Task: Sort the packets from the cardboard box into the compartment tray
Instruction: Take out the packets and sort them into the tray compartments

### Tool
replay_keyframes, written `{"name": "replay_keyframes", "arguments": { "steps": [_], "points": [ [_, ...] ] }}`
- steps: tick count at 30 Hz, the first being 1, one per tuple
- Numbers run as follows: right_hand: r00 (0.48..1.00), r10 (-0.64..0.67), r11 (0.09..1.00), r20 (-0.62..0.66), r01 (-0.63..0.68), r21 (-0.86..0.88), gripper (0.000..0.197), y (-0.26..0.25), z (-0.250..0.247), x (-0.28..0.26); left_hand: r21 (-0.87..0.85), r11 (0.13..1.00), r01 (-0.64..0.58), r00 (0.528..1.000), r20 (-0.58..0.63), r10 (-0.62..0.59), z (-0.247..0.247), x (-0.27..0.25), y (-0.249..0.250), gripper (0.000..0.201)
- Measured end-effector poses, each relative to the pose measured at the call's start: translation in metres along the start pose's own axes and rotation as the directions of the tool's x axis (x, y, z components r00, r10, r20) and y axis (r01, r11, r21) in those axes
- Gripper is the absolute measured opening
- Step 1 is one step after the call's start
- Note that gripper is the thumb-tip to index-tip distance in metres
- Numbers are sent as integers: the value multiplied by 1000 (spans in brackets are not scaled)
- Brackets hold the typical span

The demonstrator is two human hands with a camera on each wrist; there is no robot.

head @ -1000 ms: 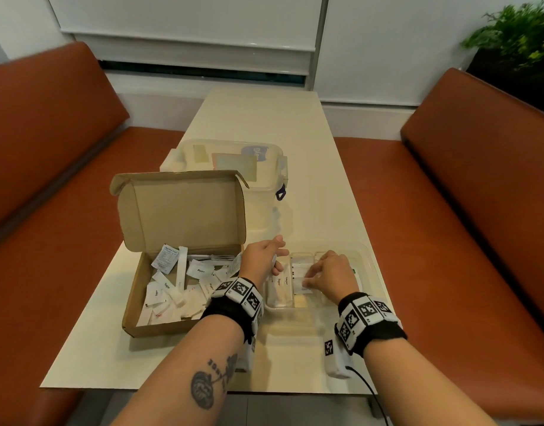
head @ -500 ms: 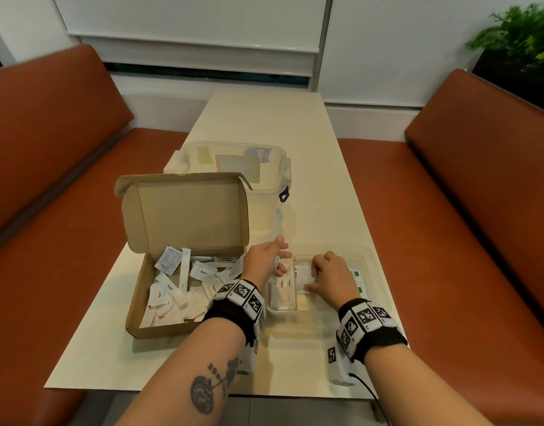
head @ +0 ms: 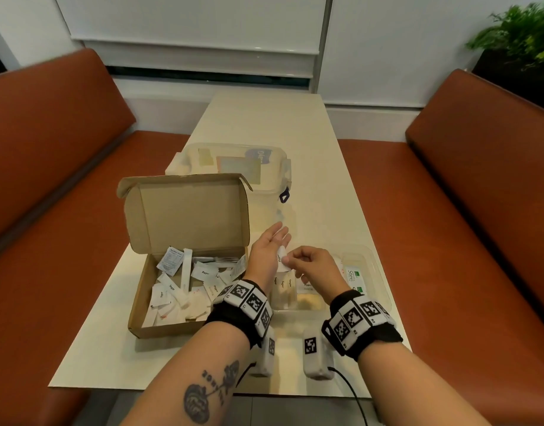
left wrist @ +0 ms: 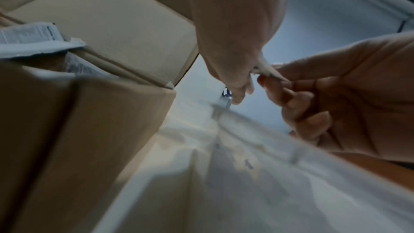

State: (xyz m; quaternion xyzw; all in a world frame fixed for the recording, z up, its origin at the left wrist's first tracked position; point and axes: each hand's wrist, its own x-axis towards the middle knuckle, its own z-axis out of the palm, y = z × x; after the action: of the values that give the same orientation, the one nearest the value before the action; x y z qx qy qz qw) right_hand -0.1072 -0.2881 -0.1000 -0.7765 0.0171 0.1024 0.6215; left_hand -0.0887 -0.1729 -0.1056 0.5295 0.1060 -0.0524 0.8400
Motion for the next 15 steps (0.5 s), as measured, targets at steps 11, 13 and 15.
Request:
{"name": "replay_keyframes", "arguments": {
  "steps": [11, 13, 15],
  "points": [
    [966, -2, 999, -259, 15, 47, 16, 14, -38, 3, 750, 656, -81, 955, -130, 267, -12, -3, -10, 39],
    [966, 6, 999, -258, 7, 49, 14, 17, -42, 2, 778, 625, -63, 957, -131, 260, -13, -3, -12, 46],
    [971, 32, 997, -236, -14, 76, 19, 20, -43, 0, 792, 610, -22, 964, -145, 223, -15, -3, -13, 56]
  ]
}}
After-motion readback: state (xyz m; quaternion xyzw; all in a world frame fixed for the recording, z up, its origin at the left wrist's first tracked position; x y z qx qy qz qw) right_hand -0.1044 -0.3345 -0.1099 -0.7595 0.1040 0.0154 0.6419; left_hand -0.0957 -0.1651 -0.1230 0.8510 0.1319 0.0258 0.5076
